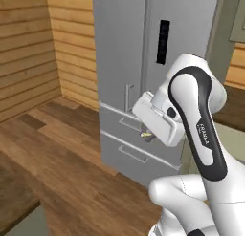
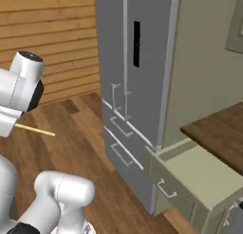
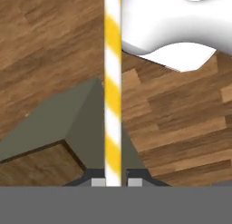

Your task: Take a straw from the drawer in front and place it inside the glass cup on the dining counter.

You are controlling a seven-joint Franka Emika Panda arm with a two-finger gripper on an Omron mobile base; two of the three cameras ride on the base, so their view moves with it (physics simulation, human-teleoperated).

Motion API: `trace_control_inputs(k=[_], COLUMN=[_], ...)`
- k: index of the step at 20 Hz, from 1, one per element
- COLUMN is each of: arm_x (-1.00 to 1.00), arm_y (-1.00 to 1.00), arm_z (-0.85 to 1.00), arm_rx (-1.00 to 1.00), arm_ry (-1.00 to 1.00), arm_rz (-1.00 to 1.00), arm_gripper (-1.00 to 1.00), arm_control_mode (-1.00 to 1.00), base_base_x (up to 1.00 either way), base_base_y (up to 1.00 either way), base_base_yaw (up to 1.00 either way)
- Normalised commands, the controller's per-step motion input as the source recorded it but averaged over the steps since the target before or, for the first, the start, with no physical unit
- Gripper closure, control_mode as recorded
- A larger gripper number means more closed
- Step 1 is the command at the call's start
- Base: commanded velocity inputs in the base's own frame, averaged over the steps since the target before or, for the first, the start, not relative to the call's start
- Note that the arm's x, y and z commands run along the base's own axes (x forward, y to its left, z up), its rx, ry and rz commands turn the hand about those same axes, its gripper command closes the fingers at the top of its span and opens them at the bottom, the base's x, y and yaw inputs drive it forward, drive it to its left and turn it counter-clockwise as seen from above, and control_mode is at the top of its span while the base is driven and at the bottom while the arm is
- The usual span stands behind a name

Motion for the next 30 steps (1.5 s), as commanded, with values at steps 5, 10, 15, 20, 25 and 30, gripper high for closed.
trace_control_inputs(k=[5, 10, 15, 20, 25, 30], arm_x=[0.00, 0.00, 0.00, 0.00, 0.00, 0.00], arm_y=[0.00, 0.00, 0.00, 0.00, 0.00, 0.00], arm_z=[0.00, 0.00, 0.00, 0.00, 0.00, 0.00], arm_rx=[0.00, 0.00, 0.00, 0.00, 0.00, 0.00], arm_ry=[0.00, 0.00, 0.00, 0.00, 0.00, 0.00], arm_rz=[0.00, 0.00, 0.00, 0.00, 0.00, 0.00], arm_gripper=[1.00, 1.00, 1.00, 1.00, 1.00, 1.00], arm_control_mode=[1.00, 1.00, 1.00, 1.00, 1.00, 1.00], base_base_x=[1.00, 1.00, 1.00, 1.00, 1.00, 1.00], base_base_y=[0.32, -0.12, -0.17, 0.23, 0.27, 0.18], base_base_yaw=[0.48, 0.31, 0.28, 0.25, 0.26, 0.26])
